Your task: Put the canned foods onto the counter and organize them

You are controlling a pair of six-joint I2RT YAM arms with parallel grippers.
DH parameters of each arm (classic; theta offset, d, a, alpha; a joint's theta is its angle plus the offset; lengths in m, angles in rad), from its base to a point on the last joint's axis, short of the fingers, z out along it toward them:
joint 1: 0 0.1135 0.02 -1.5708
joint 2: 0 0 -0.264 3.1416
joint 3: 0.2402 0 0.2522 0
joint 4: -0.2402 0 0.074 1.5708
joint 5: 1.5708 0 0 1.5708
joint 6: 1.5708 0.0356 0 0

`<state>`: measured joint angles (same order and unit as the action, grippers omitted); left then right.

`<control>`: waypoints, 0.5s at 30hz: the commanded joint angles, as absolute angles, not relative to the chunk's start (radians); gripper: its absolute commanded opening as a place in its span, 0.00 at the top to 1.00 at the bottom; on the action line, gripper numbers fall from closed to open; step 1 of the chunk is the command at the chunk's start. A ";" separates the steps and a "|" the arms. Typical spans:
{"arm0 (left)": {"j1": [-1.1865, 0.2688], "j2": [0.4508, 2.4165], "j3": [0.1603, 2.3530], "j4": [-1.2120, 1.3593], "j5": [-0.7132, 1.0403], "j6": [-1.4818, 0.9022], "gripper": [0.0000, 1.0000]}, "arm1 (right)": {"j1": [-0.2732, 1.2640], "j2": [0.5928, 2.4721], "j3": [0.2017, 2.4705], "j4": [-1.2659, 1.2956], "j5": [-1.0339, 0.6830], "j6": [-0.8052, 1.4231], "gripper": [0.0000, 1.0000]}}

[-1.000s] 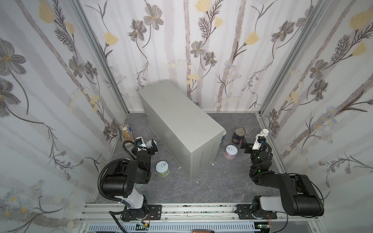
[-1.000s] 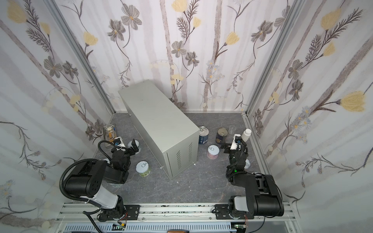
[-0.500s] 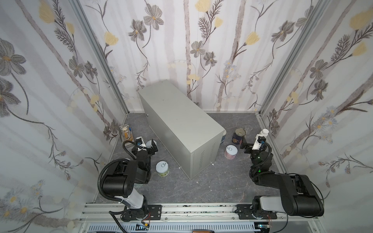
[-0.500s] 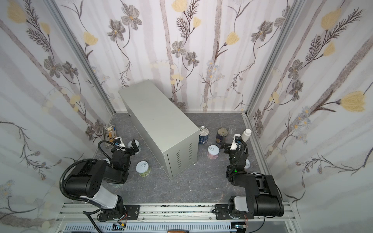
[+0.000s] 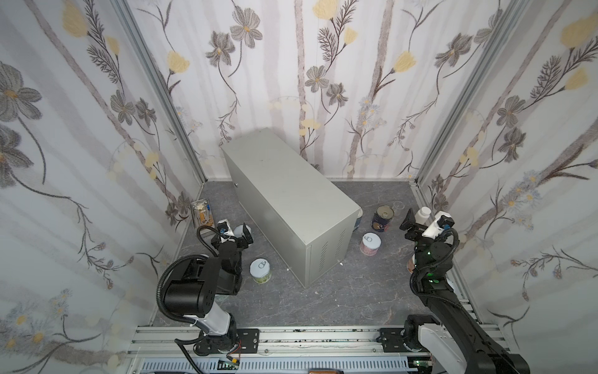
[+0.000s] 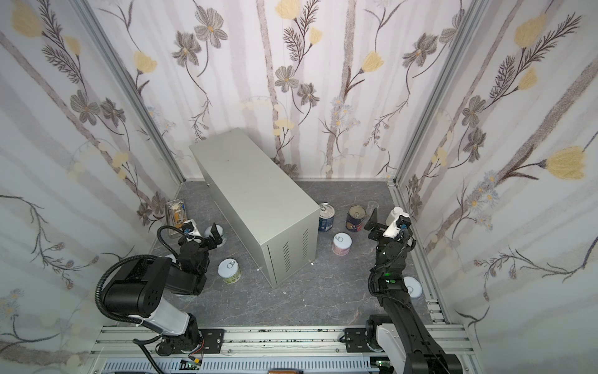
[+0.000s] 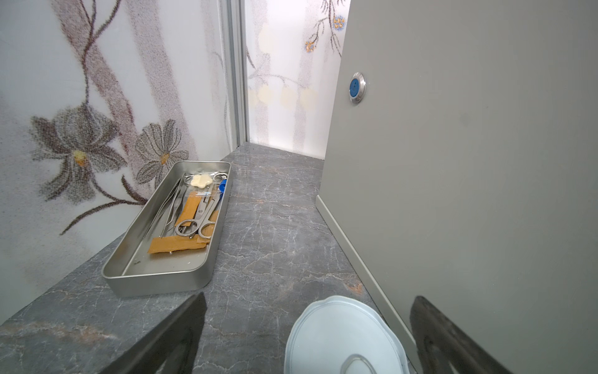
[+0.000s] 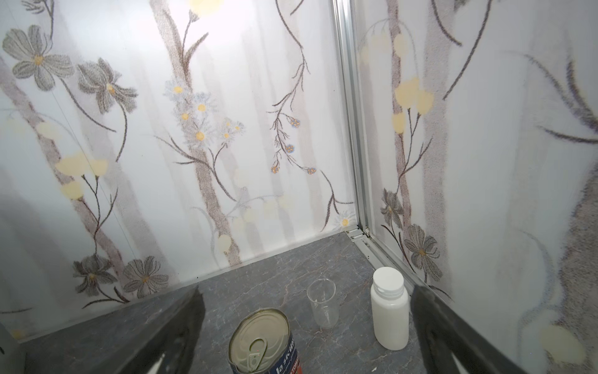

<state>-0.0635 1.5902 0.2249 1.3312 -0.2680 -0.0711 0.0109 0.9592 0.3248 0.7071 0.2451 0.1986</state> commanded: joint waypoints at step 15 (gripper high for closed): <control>-0.058 1.588 0.224 1.374 -0.258 -0.075 0.00 | 0.021 0.684 0.451 0.184 0.077 0.378 0.00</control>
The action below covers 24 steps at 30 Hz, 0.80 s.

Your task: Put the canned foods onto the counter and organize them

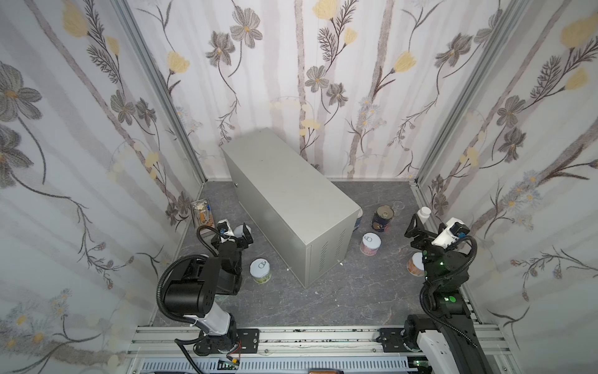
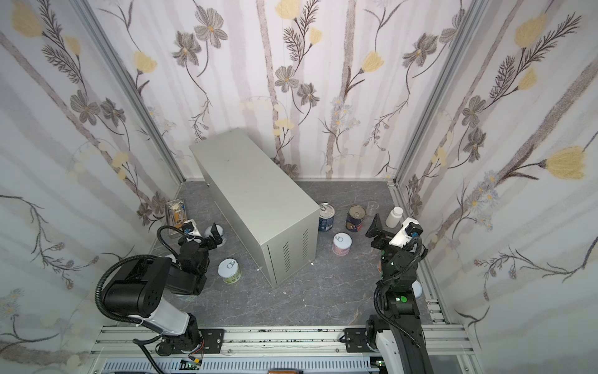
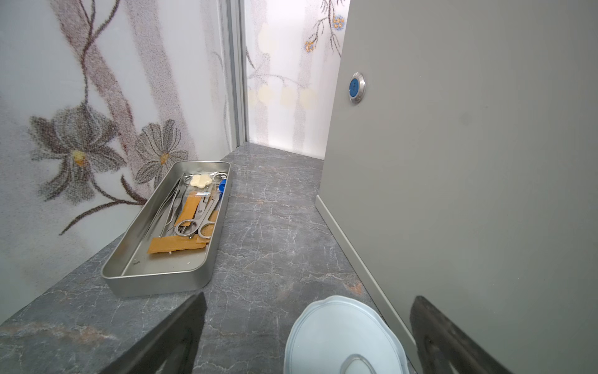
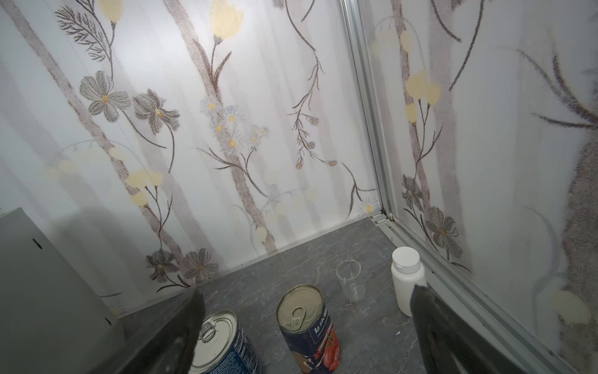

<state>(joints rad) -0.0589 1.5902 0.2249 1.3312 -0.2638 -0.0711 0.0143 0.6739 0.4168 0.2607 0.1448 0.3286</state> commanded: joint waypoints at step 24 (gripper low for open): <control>-0.172 0.622 0.645 0.015 -0.344 -0.205 0.00 | 0.059 0.912 0.885 -0.352 -0.179 0.259 0.02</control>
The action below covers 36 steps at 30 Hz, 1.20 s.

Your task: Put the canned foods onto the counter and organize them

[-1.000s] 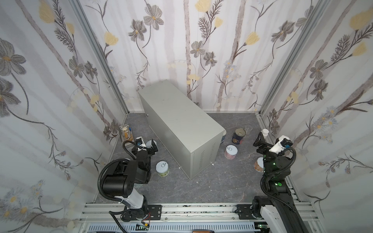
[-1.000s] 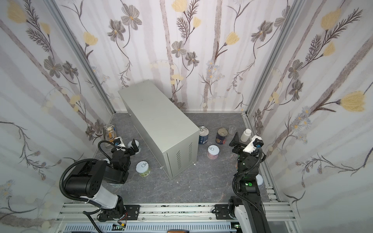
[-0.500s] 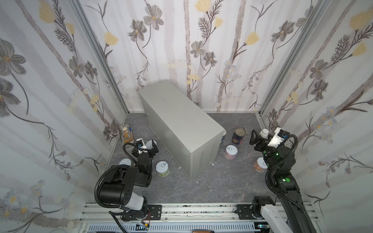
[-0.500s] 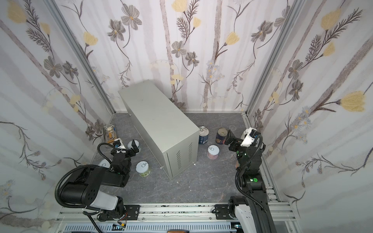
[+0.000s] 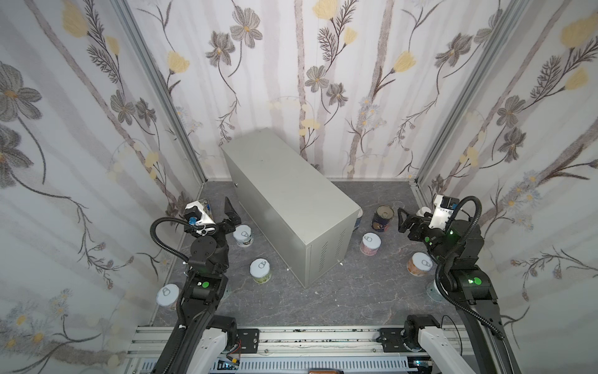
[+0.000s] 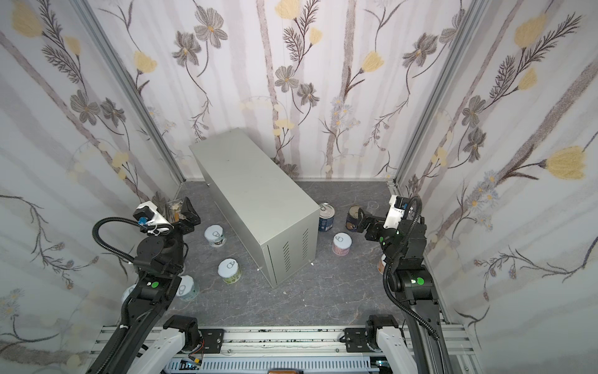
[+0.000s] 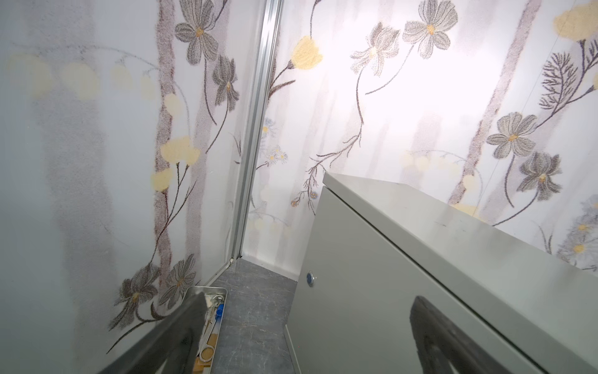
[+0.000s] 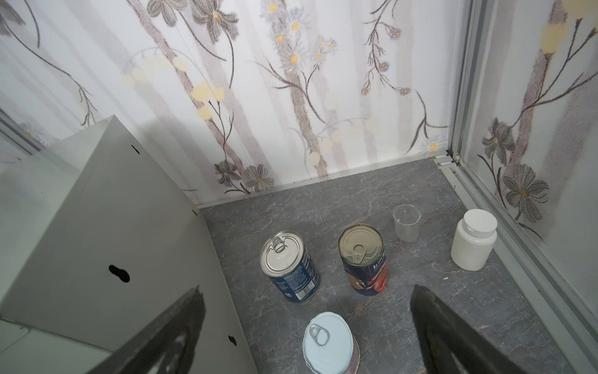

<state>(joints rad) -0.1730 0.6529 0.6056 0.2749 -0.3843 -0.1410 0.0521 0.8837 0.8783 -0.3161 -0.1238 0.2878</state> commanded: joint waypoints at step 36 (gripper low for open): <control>-0.144 0.929 0.840 -0.213 -0.223 -0.545 0.00 | 0.251 1.838 1.349 -0.283 -0.128 0.147 0.00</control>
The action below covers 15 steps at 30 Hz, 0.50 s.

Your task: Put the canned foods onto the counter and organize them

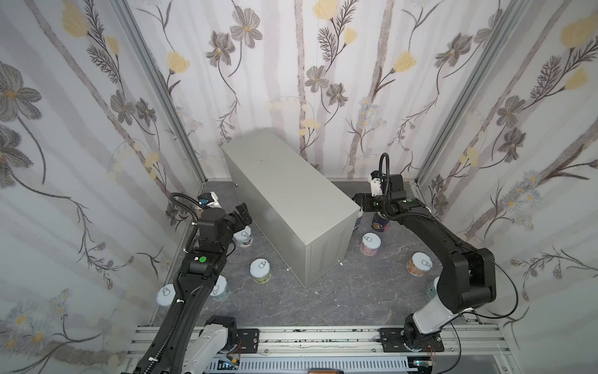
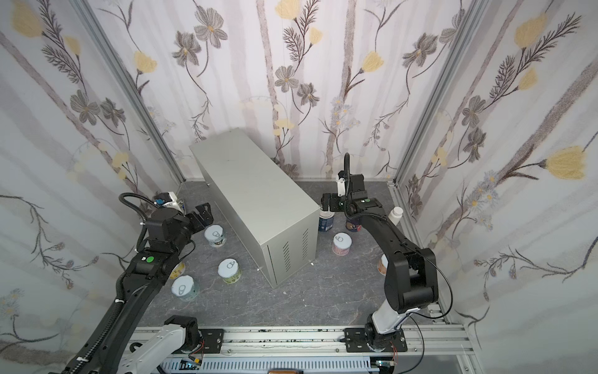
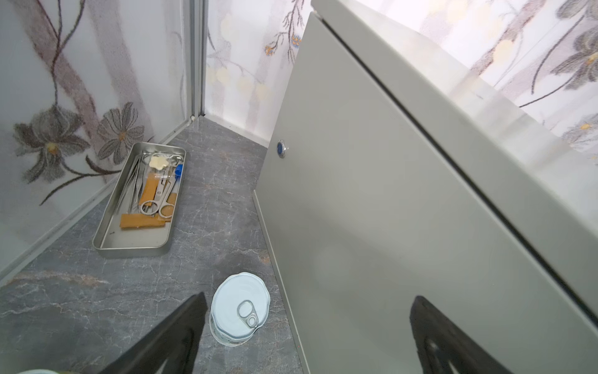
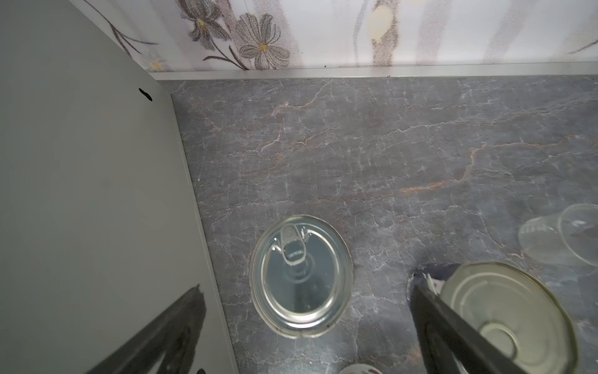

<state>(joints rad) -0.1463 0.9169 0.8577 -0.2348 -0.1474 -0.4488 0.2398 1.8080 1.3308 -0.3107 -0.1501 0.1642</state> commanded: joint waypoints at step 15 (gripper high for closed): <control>-0.139 0.903 0.769 -0.268 -0.333 -0.704 0.00 | 0.284 1.942 1.327 -0.199 -0.072 0.143 0.00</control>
<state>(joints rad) -0.1440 0.9092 0.7486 -0.2619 -0.2996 -0.6910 0.2810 1.9316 1.3338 -0.2600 -0.0795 0.1513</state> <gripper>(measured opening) 0.997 0.996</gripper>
